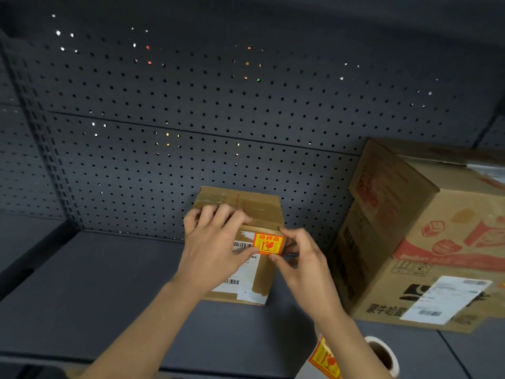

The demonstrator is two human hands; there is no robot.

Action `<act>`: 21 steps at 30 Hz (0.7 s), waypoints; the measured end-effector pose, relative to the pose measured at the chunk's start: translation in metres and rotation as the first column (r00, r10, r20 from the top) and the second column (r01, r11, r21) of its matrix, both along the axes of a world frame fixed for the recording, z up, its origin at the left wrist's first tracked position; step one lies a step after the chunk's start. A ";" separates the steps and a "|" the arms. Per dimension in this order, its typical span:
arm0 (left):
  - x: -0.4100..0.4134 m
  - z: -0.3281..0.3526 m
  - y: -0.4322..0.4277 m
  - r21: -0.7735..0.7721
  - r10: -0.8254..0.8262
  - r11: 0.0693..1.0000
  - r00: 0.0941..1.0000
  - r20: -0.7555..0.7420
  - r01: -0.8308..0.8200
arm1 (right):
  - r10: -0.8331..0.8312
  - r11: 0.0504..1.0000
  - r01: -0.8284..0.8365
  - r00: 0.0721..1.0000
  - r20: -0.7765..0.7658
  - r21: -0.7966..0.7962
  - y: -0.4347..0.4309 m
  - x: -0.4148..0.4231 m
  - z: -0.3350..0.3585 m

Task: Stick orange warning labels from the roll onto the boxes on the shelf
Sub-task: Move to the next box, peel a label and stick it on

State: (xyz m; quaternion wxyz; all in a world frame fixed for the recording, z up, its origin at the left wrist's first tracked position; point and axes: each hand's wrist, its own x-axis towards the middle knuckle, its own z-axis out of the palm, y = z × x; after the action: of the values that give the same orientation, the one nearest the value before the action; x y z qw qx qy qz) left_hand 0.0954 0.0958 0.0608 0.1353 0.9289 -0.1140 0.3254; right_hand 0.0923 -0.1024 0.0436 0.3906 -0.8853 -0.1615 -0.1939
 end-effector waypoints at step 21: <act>-0.081 0.004 -0.050 -0.705 -0.184 0.708 0.952 -0.244 -0.044 | 0.079 0.852 0.106 0.942 -0.326 0.513 0.014 0.029 0.031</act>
State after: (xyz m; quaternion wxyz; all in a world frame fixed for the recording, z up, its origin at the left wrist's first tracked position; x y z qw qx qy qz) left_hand 0.0139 0.0457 0.0650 0.5060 0.8401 0.0042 0.1954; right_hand 0.1217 -0.0887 0.0748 0.6367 -0.7664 -0.0276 -0.0800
